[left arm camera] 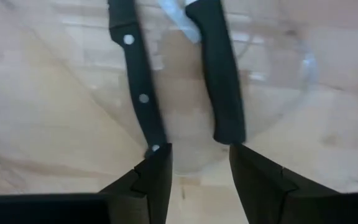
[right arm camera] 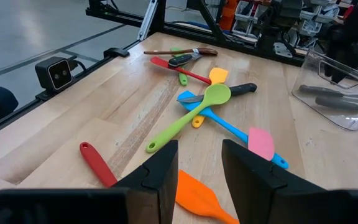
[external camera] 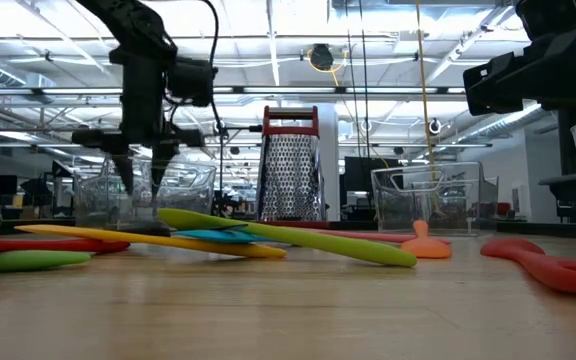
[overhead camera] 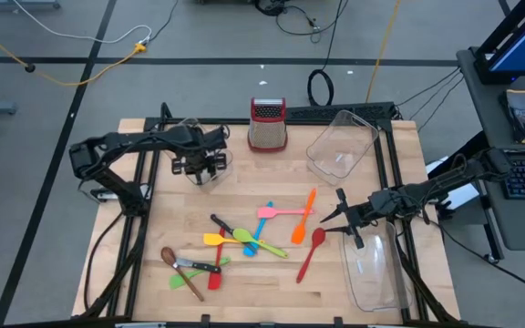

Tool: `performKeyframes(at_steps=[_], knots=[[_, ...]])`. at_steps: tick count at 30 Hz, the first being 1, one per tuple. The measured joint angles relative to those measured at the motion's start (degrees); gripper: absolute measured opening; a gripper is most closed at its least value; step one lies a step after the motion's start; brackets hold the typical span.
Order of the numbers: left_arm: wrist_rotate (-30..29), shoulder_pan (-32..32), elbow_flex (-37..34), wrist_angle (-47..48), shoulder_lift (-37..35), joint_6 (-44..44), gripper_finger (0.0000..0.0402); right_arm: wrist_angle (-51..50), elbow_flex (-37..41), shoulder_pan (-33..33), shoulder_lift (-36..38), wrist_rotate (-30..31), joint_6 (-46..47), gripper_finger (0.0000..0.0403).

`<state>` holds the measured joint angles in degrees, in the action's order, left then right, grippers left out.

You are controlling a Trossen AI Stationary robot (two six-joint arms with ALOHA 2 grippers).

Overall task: Pick & Place Kitchen Items
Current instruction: Put the orange spatula into the bottom right transparent bin

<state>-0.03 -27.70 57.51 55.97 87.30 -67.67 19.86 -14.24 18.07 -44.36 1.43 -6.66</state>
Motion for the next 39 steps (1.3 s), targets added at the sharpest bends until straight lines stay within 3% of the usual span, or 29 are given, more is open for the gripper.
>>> performKeyframes(at_steps=[9,18,24,33,39], knots=[[-1.67,3.19,5.15,0.41,-11.53,0.41,0.0161,-0.02,0.02,0.02,-0.02,0.0,0.0,0.0116],[-7.53,20.53,6.5,0.63,-20.77,-8.64,0.0161,0.0,0.01,0.01,-0.01,0.2,0.0,0.0116],[-12.81,32.55,6.48,0.89,-21.34,-13.4,0.0161,0.0,0.0,0.0,-0.01,0.22,0.01,0.0116],[-29.14,44.39,6.46,0.71,-19.73,-6.1,0.0157,0.0,0.0,0.0,-0.02,0.2,0.0,0.0116],[-33.1,48.81,6.41,0.5,-17.48,0.02,0.0092,0.31,0.0,0.01,-0.01,0.2,0.0,0.0116]])
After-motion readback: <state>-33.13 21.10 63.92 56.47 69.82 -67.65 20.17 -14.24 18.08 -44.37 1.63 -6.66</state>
